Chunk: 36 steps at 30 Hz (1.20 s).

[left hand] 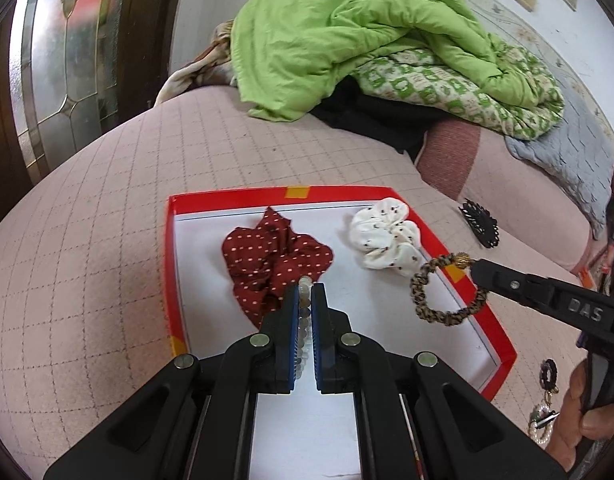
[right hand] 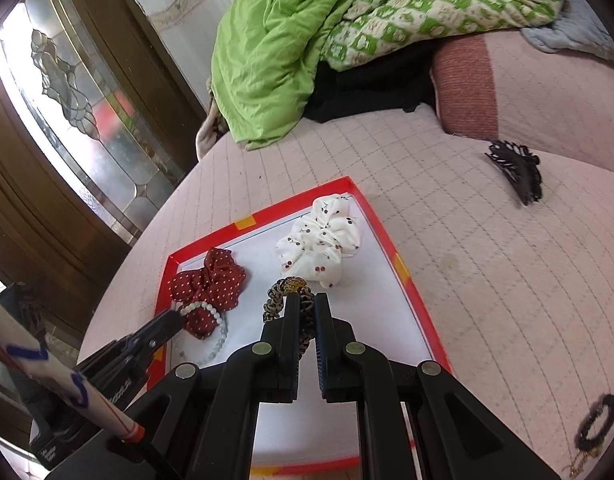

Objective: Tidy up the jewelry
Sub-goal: 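Carry the bead bracelet and leopard hair tie over the tray, then lower both items into the tray and open both tools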

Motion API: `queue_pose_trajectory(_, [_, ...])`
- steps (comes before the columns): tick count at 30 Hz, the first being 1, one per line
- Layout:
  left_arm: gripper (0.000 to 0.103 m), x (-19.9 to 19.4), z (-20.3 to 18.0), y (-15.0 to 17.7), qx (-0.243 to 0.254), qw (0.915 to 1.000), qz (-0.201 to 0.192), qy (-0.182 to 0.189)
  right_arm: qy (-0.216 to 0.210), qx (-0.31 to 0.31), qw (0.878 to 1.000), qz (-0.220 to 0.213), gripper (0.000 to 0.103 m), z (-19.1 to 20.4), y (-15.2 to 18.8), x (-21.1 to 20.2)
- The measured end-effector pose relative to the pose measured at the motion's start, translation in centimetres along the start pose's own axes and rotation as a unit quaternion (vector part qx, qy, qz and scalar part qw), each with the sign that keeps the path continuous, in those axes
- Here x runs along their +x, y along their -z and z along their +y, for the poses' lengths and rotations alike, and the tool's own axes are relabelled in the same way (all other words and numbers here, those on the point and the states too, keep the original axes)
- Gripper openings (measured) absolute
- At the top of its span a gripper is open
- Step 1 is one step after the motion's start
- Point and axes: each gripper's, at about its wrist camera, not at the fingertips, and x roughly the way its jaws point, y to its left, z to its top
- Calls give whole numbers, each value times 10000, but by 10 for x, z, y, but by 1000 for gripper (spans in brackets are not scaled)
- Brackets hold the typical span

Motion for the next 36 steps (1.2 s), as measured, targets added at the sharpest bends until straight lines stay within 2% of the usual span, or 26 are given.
queue_pose_trajectory(6, [6, 7, 7, 0, -108, 9998, 111, -84, 63, 105, 9993, 361, 8, 1, -2, 32])
queue_pose_trajectory(18, [6, 9, 7, -1, -133, 9997, 156, -150, 274, 14, 9977, 623, 8, 14, -11, 73])
queue_pose_trajectory(32, [6, 7, 6, -2, -126, 9997, 115, -147, 545, 9, 9960, 713, 10, 7, -11, 80])
queue_pose_trajectory(35, [6, 6, 5, -2, -127, 9998, 100, -147, 516, 31, 9961, 717, 16, 6, -13, 76])
queue_pose_trajectory(36, [6, 6, 5, -2, -129, 9998, 98, -146, 518, 24, 9962, 695, 22, 7, -13, 75])
